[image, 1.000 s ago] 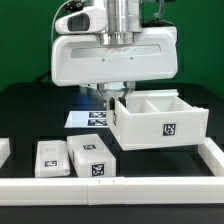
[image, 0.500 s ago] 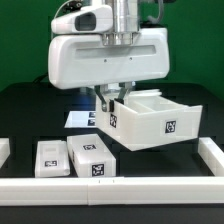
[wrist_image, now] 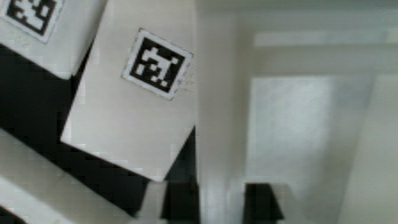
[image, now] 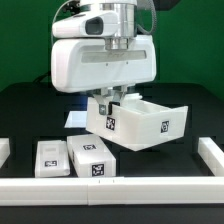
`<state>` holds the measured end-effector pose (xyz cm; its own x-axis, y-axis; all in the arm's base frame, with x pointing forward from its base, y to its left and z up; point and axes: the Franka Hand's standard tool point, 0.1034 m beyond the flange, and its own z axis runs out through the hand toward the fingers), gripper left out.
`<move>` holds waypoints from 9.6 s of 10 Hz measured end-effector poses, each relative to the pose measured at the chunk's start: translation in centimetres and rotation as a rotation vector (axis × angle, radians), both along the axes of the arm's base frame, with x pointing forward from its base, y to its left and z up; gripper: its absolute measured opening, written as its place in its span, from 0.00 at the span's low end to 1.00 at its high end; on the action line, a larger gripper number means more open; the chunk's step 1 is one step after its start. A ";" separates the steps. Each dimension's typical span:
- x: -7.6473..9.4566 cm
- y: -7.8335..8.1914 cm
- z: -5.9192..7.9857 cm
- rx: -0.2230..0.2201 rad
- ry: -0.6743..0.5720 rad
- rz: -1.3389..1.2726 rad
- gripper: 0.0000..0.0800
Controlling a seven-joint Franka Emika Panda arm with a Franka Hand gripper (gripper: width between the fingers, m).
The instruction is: Assemble cabinet
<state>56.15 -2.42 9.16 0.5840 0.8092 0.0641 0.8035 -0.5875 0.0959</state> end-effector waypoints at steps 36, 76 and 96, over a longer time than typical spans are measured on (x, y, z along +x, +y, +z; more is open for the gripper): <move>9.5 9.3 -4.7 -0.100 -0.025 0.671 0.13; -2.7 -10.4 -7.8 -0.093 0.170 0.792 0.92; -2.9 -0.8 -0.5 -0.144 0.067 0.606 0.08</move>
Offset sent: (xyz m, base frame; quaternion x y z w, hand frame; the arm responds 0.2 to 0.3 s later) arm 0.0000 0.0000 0.0000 0.0000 0.0000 -0.1296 0.9916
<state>53.28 -3.24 8.70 0.0173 0.9957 -0.0909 0.9969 -0.0102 0.0780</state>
